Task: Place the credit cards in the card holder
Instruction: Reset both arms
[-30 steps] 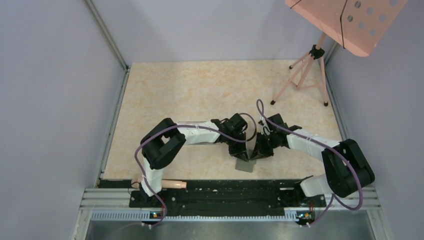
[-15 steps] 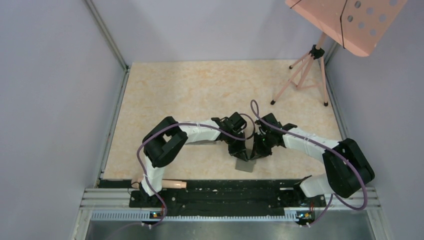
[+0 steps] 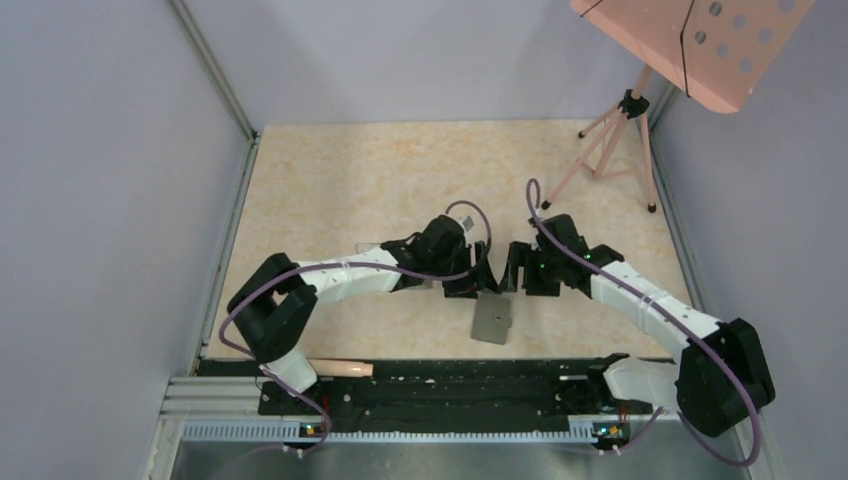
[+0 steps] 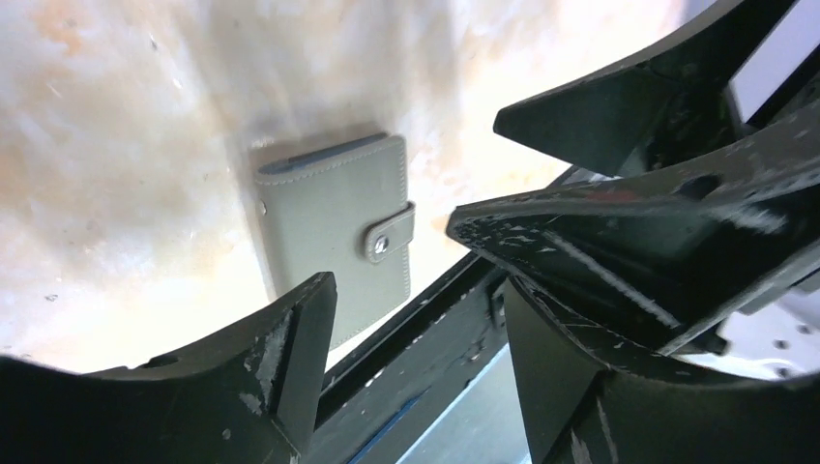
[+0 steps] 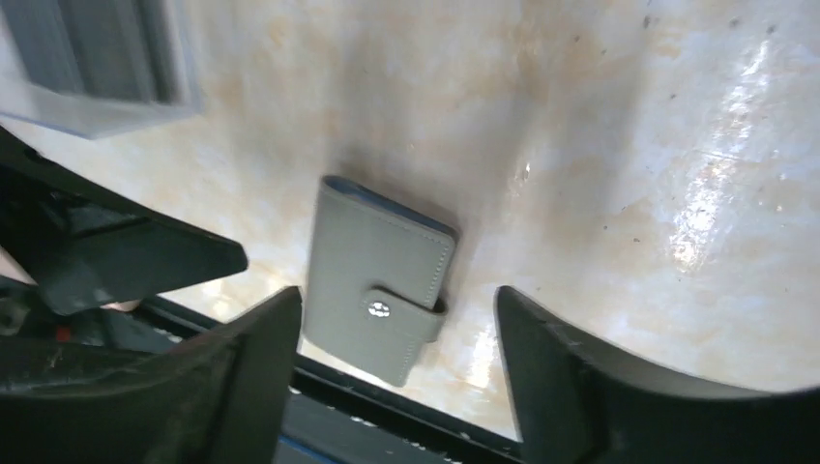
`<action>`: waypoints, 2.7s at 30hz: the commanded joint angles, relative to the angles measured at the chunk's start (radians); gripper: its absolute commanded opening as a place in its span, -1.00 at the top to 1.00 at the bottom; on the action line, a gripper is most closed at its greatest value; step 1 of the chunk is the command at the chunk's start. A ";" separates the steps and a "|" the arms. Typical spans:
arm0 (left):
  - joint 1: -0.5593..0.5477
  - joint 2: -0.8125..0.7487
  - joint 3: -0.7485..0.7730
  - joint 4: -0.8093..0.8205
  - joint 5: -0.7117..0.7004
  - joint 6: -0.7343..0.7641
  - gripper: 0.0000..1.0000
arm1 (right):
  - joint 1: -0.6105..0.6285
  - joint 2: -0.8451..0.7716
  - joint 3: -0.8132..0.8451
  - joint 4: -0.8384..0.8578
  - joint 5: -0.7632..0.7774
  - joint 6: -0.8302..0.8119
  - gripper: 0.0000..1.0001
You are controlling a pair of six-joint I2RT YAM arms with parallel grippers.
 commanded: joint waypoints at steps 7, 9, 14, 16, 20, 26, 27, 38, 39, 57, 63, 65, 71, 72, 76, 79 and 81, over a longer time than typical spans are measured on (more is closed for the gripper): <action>0.221 -0.320 -0.345 0.482 0.072 -0.068 -0.41 | -0.259 -0.174 -0.030 0.112 -0.157 -0.017 -0.97; 0.296 -0.405 -0.403 0.474 0.061 -0.044 -0.42 | -0.309 -0.179 -0.036 0.122 -0.211 -0.002 -0.98; 0.463 -0.644 -0.485 0.289 -0.081 0.065 -0.51 | -0.362 -0.187 -0.043 0.176 -0.234 0.027 -0.97; 0.525 -0.719 -0.485 0.185 -0.176 0.141 -0.52 | -0.366 -0.173 -0.030 0.176 -0.203 0.028 -0.97; 0.560 -0.826 -0.468 -0.016 -0.424 0.324 -0.52 | -0.367 -0.163 -0.005 0.168 -0.098 0.000 -0.97; 0.562 -0.936 -0.525 -0.016 -0.734 0.522 -0.52 | -0.367 -0.276 -0.051 0.253 0.213 -0.111 -0.97; 0.563 -0.949 -0.552 0.009 -0.768 0.550 -0.52 | -0.367 -0.295 -0.076 0.285 0.279 -0.120 -0.97; 0.693 -0.871 -0.740 0.400 -0.812 0.733 -0.56 | -0.367 -0.351 -0.449 0.907 0.565 -0.317 -0.97; 0.711 -0.843 -0.758 0.447 -0.803 0.753 -0.57 | -0.367 -0.335 -0.461 0.943 0.587 -0.327 -0.97; 0.903 -0.238 -0.758 1.245 -0.502 0.911 -0.51 | -0.371 0.127 -0.444 1.501 0.516 -0.528 -0.98; 0.931 -0.246 -0.756 1.201 -0.519 0.895 -0.60 | -0.404 0.233 -0.538 1.769 0.501 -0.518 -0.97; 0.931 -0.246 -0.757 1.207 -0.520 0.895 -0.97 | -0.405 0.244 -0.543 1.802 0.502 -0.523 -0.97; 0.931 -0.249 -0.759 1.205 -0.520 0.897 -0.98 | -0.405 0.241 -0.544 1.795 0.502 -0.519 -0.97; 0.931 -0.247 -0.758 1.203 -0.519 0.897 -0.98 | -0.405 0.242 -0.543 1.796 0.501 -0.520 -0.97; 0.931 -0.245 -0.753 1.200 -0.518 0.897 -0.98 | -0.405 0.241 -0.543 1.795 0.502 -0.520 -0.97; 0.931 -0.239 -0.747 1.190 -0.516 0.895 -0.98 | -0.404 0.241 -0.543 1.795 0.501 -0.520 -0.98; 0.931 -0.243 -0.749 1.191 -0.516 0.896 -0.98 | -0.405 0.241 -0.543 1.795 0.501 -0.520 -0.97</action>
